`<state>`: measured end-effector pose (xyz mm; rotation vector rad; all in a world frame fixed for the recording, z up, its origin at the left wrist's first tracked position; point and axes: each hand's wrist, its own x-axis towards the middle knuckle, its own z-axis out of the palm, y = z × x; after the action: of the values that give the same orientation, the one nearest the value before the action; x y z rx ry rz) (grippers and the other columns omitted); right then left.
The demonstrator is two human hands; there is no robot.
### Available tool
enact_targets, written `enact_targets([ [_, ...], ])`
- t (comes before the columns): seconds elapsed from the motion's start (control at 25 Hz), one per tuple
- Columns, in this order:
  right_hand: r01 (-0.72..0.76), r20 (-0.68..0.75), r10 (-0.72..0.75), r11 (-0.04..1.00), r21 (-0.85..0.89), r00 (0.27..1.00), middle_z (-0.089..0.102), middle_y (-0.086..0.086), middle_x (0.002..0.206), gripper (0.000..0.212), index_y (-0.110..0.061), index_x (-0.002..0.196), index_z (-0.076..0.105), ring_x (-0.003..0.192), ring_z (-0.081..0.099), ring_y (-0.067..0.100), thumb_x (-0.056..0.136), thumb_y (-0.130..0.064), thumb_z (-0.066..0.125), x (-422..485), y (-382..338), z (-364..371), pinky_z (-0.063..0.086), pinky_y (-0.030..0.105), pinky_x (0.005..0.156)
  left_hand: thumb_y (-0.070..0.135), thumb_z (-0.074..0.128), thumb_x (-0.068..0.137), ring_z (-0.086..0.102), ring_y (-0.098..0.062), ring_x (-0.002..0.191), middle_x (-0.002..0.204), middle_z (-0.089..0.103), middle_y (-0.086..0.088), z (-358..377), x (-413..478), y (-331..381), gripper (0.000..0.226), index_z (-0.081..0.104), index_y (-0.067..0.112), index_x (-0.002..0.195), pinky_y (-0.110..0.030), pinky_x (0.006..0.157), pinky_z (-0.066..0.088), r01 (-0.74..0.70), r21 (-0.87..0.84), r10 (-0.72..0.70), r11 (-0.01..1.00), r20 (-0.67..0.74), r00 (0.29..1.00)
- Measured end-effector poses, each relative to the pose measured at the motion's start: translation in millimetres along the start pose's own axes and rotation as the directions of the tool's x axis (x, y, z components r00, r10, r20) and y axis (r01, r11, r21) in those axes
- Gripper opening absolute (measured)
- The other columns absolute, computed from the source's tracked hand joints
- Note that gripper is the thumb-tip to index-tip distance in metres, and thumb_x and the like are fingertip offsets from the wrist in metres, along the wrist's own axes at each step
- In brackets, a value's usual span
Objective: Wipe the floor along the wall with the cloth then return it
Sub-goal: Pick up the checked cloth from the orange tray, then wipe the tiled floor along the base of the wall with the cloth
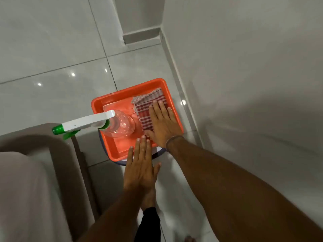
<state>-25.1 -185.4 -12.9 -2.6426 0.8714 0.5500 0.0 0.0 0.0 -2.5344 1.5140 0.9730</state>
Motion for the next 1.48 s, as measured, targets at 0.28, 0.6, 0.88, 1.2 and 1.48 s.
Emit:
enact_targets([
  [0.28, 0.016, 0.083, -0.008, 0.996, -0.089, 0.997, -0.015, 0.017, 0.178, 0.112, -0.014, 0.167, -0.015, 0.165, -0.012, 0.04, 0.097, -0.072, 0.05, 29.0, 2.2, 36.8, -0.008, 0.057, 0.13, 0.053, 0.045, 0.104, 0.044, -0.043, 0.159, 0.171, 0.045, -0.024, 20.6, 7.1, -12.3, 0.079, 0.047, 0.0, 0.163, -0.066, 0.126, 0.039, -0.097, 0.005, 0.095, 0.995, -0.242, 0.966],
  [0.6, 0.01, 0.089, -0.014, 0.999, 0.048, 0.996, -0.011, 0.01, 0.18, 0.089, -0.018, 0.169, -0.008, 0.166, -0.011, 0.034, 0.108, -0.052, 0.047, 34.1, 5.9, 31.8, -0.006, 0.053, 0.132, 0.059, 0.046, 0.103, 0.043, -0.041, 0.16, 0.173, 0.043, -0.023, 23.4, 7.7, -15.3, 0.086, 0.045, 0.0, 0.165, -0.064, 0.129, 0.037, -0.074, 0.058, 0.086, 0.996, -0.252, 0.964],
  [0.88, -0.036, -0.026, 0.058, 0.852, 0.522, 0.998, 0.031, 0.009, 0.175, 0.063, -0.016, 0.166, 0.029, 0.163, 0.026, 0.03, 0.107, -0.006, 0.05, 11.5, 16.6, -16.2, 0.026, 0.055, 0.133, 0.064, 0.039, 0.105, 0.03, -0.039, 0.167, 0.18, 0.03, -0.022, 22.9, -7.4, -8.7, 0.092, 0.031, 0.0, 0.171, -0.06, 0.134, 0.029, -0.024, 0.04, 0.034, 0.999, -0.289, 0.957],
  [1.2, 0.01, -0.125, 0.167, 0.559, 0.829, 0.978, 0.056, -0.004, 0.154, 0.057, -0.023, 0.163, 0.036, 0.134, 0.051, -0.003, 0.11, -0.01, 0.052, -135.6, 30.2, -61.7, 0.045, 0.01, 0.109, 0.07, 0.038, 0.106, 0.019, -0.035, 0.169, 0.181, 0.015, -0.019, 14.8, -84.3, 52.2, 0.095, 0.016, 0.005, 0.172, -0.052, 0.14, 0.014, -0.03, 0.109, 0.062, 0.994, -0.304, 0.951],
  [1.48, -0.08, -0.034, 0.222, 0.485, 0.871, 0.975, 0.061, -0.006, 0.144, 0.044, -0.021, 0.155, 0.049, 0.13, 0.056, 0.007, 0.111, -0.02, 0.052, -280.7, 66.8, -27.5, 0.045, 0.02, 0.112, 0.078, 0.012, 0.104, -0.013, -0.033, 0.171, 0.184, -0.014, -0.013, 90.8, -188.1, 117.0, 0.099, -0.007, 0.011, 0.173, -0.05, 0.139, -0.006, 0.031, 0.08, -0.021, 0.996, -0.123, 0.992],
])
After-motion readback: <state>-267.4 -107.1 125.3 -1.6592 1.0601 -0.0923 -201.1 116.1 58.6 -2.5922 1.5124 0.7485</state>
